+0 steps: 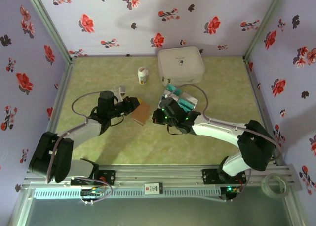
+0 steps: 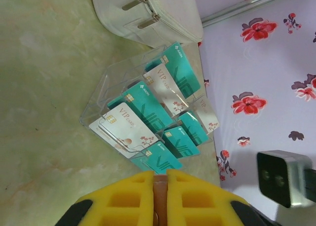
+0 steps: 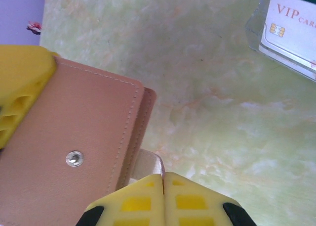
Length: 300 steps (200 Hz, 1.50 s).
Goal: Put the credit cards into the card holder
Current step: Open the card holder at the bottom-center of the table.
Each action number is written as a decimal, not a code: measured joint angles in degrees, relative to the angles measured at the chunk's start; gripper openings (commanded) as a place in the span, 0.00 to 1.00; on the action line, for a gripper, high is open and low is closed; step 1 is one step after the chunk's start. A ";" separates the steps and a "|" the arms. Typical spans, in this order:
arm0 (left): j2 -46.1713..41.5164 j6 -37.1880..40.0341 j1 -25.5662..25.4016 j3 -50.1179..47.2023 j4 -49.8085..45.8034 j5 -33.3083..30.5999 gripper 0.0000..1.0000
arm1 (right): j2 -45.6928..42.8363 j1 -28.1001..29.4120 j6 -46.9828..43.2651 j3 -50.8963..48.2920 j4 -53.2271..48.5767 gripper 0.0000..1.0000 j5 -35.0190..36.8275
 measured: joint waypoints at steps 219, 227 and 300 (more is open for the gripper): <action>10.16 0.44 0.11 -9.55 7.52 -1.05 0.70 | 2.62 0.79 -1.86 3.67 1.44 0.00 -11.41; 10.16 0.48 0.11 -10.01 7.76 -1.25 0.70 | 2.25 0.42 -1.86 2.21 1.77 0.00 -11.65; 8.04 4.31 0.11 -10.10 3.26 -2.64 0.71 | -7.43 -2.67 -1.90 -9.31 3.69 0.00 -12.17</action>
